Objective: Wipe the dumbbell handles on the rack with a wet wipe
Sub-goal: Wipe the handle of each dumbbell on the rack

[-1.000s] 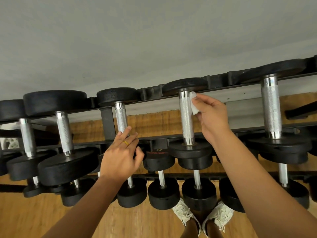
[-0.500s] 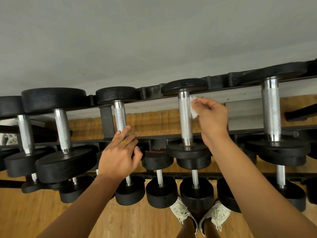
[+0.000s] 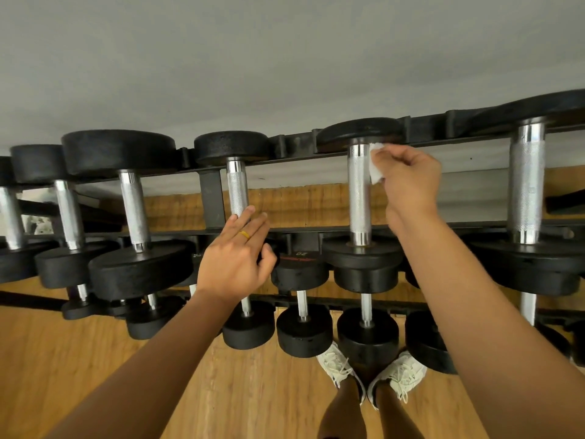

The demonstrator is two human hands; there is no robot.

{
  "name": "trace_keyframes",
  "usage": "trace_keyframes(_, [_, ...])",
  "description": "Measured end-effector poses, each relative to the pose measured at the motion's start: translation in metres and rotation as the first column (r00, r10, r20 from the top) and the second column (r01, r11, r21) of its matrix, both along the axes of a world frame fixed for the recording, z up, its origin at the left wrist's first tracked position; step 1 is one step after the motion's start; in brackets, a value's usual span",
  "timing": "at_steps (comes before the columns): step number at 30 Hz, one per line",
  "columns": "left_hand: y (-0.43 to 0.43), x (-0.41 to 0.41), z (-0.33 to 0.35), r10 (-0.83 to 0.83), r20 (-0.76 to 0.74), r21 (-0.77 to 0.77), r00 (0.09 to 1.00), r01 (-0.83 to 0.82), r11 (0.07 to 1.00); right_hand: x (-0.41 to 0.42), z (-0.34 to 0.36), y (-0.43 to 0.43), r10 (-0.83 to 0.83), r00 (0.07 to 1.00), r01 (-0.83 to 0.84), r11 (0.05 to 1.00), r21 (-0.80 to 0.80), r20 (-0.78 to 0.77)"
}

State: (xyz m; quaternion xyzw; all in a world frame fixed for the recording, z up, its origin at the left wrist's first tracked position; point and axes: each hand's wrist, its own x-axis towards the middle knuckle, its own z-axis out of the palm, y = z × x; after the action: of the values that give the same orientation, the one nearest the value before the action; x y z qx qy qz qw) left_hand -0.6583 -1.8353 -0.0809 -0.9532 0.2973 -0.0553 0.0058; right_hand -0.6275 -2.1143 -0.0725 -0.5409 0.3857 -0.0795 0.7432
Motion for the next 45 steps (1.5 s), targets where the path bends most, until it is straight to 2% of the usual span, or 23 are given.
trace_keyframes(6, [0.001, 0.0, -0.002, 0.005, 0.004, -0.002, 1.0, -0.005, 1.0, -0.016, -0.005, 0.001, 0.088, 0.996, -0.089, 0.994, -0.059, -0.016])
trace_keyframes(11, [0.0, -0.001, -0.002, -0.003, 0.007, -0.008, 1.0, 0.003, 1.0, -0.004, 0.0, 0.002, 0.046, 0.999, -0.045, 0.996, -0.08, 0.009])
trace_keyframes(15, [0.001, 0.0, -0.002, -0.009, 0.02, -0.024, 1.0, 0.009, 1.0, -0.035, -0.006, 0.003, 0.15, 0.988, -0.155, 0.978, -0.14, -0.043])
trace_keyframes(18, [0.001, 0.0, -0.003, -0.01, 0.022, -0.027, 1.0, 0.011, 1.0, -0.027, -0.006, -0.005, 0.216, 0.976, -0.22, 0.961, -0.169, -0.04])
trace_keyframes(23, [0.0, -0.001, -0.003, -0.015, 0.038, -0.034, 0.999, 0.016, 0.999, -0.021, -0.001, -0.004, 0.192, 0.981, -0.191, 0.962, -0.193, -0.013])
trace_keyframes(29, [0.001, 0.0, -0.004, -0.009, 0.024, -0.035, 1.0, 0.009, 0.999, -0.046, -0.008, -0.008, 0.366, 0.926, -0.369, 0.834, -0.409, -0.09])
trace_keyframes(33, [0.001, 0.0, -0.003, -0.008, 0.026, -0.018, 1.0, 0.008, 1.0, -0.032, -0.003, -0.007, 0.316, 0.948, -0.308, 0.861, -0.404, -0.051])
trace_keyframes(39, [0.002, 0.0, -0.003, -0.006, 0.031, -0.017, 1.0, 0.006, 1.0, -0.078, -0.013, 0.004, 0.362, 0.929, -0.36, 0.844, -0.398, -0.073])
trace_keyframes(45, [0.001, 0.0, -0.002, 0.0, 0.01, -0.027, 1.0, 0.0, 1.0, -0.068, -0.014, -0.001, 0.33, 0.941, -0.337, 0.884, -0.324, -0.077])
